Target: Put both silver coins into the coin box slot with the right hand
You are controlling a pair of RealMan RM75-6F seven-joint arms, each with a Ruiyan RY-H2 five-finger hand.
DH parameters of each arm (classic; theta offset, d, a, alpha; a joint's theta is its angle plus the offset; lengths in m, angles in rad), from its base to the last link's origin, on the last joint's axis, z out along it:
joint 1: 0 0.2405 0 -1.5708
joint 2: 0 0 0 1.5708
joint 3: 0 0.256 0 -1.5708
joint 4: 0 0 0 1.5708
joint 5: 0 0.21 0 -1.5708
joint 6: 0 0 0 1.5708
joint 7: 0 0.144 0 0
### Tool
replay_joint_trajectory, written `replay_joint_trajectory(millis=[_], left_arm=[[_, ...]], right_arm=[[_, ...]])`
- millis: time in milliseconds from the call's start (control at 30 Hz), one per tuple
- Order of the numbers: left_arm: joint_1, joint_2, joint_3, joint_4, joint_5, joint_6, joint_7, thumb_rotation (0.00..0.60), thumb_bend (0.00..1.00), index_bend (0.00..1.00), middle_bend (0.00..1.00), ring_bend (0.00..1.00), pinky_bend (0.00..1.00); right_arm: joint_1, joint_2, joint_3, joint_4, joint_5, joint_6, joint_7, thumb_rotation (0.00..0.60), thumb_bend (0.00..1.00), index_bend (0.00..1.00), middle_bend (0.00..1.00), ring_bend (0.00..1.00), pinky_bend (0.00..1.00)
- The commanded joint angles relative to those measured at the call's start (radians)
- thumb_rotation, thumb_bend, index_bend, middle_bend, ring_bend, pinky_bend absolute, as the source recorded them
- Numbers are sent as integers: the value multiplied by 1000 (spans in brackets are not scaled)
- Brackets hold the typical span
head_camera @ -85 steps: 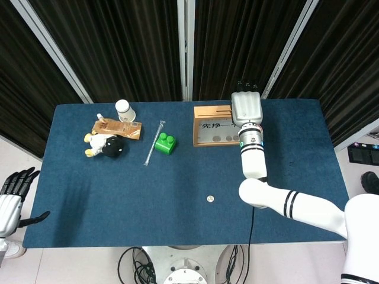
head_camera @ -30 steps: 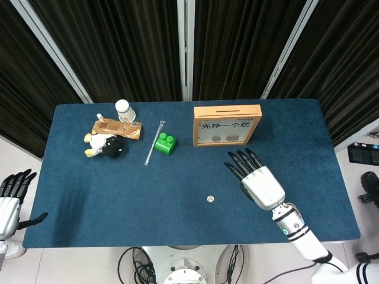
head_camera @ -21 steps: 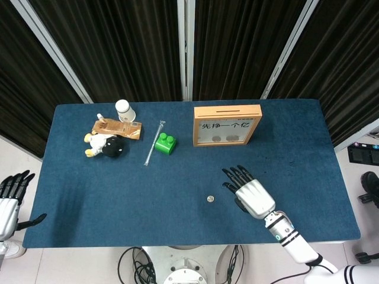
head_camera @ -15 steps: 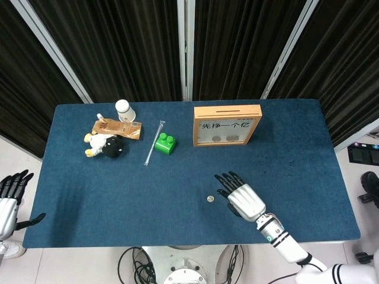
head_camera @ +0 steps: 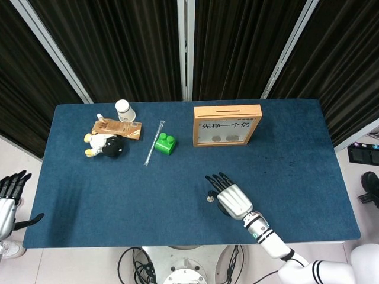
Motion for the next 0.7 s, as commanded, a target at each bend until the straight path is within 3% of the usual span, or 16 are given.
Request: replay_joint_trajectory(millis=[33,700], left_arm=[[0,-1,-1,3,-1,-1,-4,600,84,64,11,0,0],[1,-5,-4,19,-4,-5,-20,600,84,64,11,0,0]], right_arm=[[-1,-15,11,15,5,-9,1,600,372,405,40,0,0],[-9,-56,31,69,8,-47,14,600,373,417,41,0,0]])
